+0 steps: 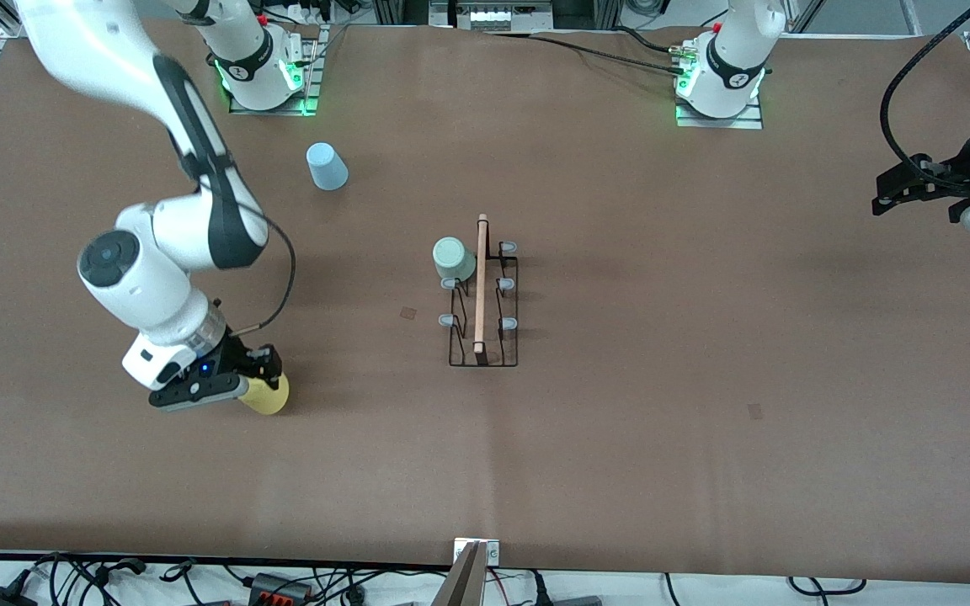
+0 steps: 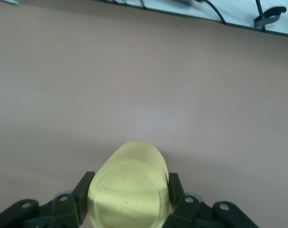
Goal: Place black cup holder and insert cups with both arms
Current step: 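Carry the yellow cup to the rack and lower it onto a peg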
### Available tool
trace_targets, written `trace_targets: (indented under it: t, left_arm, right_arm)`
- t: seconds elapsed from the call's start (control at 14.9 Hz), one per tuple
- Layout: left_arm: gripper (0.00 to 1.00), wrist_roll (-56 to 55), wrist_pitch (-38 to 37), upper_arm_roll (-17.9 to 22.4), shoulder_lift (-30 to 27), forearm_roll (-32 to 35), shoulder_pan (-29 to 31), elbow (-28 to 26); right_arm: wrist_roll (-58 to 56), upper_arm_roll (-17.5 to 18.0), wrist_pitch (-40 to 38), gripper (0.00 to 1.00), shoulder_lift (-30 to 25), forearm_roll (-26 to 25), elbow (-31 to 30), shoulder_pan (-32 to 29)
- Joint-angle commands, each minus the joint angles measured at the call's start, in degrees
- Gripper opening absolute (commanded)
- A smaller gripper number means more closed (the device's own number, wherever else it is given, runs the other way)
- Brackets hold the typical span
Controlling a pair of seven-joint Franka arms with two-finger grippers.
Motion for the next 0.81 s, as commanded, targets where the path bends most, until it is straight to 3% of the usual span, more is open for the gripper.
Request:
trace_targets:
  t: [0.0, 0.34, 0.54, 0.74]
  left_arm:
    - [1.0, 0.4, -2.95, -0.32, 2.7, -0.11, -0.28, 0.3]
    - [1.0, 0.49, -1.39, -0.41, 0.78, -0.9, 0.34, 0.92]
    - [1.0, 0.4, 0.02, -0.32, -0.37, -2.12, 0.6, 0.83]
    - [1.0, 0.58, 0.11, -0.06, -0.54, -3.8, 1.39, 0.13]
  right_arm:
    - [11.09, -0.25, -4.22, 0.16, -6.0, 0.76, -2.12, 5.73]
    - [42.82, -0.77, -4.4, 0.16, -5.23, -0.03, 1.56, 18.74]
    - [52.69, -0.77, -2.65, 0.16, -1.89, -1.07, 2.62, 22.8]
    - [53.5, -0.77, -0.36, 0.16, -0.04, -2.67, 2.45, 23.33]
